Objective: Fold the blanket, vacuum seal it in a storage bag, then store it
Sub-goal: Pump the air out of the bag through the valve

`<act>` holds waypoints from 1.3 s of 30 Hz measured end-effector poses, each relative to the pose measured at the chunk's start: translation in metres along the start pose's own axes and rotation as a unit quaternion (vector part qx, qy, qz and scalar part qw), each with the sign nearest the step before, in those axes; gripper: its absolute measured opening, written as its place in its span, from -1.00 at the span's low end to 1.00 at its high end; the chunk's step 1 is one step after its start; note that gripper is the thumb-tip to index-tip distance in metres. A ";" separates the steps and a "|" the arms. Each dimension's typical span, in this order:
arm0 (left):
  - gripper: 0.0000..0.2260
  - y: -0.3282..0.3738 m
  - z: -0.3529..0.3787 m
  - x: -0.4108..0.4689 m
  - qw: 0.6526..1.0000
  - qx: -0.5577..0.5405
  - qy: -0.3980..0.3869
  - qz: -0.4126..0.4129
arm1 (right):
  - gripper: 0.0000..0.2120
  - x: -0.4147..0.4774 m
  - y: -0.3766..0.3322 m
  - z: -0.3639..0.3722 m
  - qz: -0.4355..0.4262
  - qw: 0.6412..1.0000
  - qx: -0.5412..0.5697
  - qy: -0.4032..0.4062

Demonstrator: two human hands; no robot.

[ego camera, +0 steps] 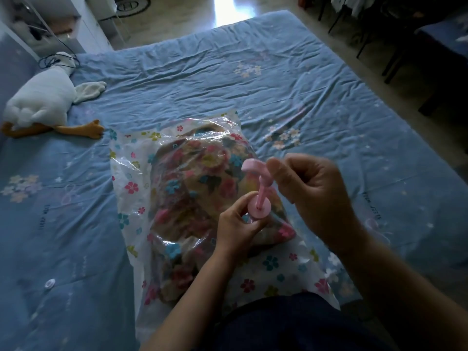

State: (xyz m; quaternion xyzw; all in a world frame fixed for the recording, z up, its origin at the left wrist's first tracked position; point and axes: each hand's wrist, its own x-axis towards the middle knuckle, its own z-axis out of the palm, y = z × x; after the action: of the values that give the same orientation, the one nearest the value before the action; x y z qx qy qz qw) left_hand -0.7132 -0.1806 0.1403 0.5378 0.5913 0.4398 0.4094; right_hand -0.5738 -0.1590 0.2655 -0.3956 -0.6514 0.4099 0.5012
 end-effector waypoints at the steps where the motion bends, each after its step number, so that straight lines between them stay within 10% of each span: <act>1: -0.55 -0.001 0.001 -0.001 1.000 -0.002 0.000 -0.003 | -0.42 -0.005 0.017 0.005 0.050 0.999 -0.005 -0.016; 5: -0.60 -0.003 -0.001 -0.005 1.000 -0.003 0.003 -0.014 | -0.46 -0.023 0.072 0.014 0.204 0.968 -0.117 -0.083; 12: -0.53 -0.004 -0.006 -0.002 1.000 -0.001 0.002 0.001 | -0.48 0.008 -0.007 0.001 0.022 0.999 0.026 -0.041; 19: -0.59 -0.002 -0.002 -0.004 1.000 -0.002 0.004 0.003 | -0.45 -0.024 0.067 0.014 0.188 0.976 -0.098 -0.060; 27: -0.51 0.003 -0.003 0.002 1.000 0.001 -0.008 0.008 | -0.61 0.003 -0.020 -0.006 0.008 0.996 0.090 -0.014; 33: -0.58 0.003 -0.002 -0.002 1.000 -0.006 -0.010 0.005 | -0.51 -0.023 0.060 0.008 0.188 0.978 -0.058 -0.064; 39: -0.54 -0.003 -0.003 -0.002 1.000 0.009 -0.001 -0.004 | -0.59 -0.001 -0.005 -0.003 0.057 0.995 0.063 -0.050</act>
State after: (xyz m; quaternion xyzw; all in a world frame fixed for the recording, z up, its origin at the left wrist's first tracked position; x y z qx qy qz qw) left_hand -0.7170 -0.1833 0.1384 0.5392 0.5971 0.4323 0.4073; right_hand -0.5712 -0.1608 0.2704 -0.3789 -0.6249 0.4975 0.4674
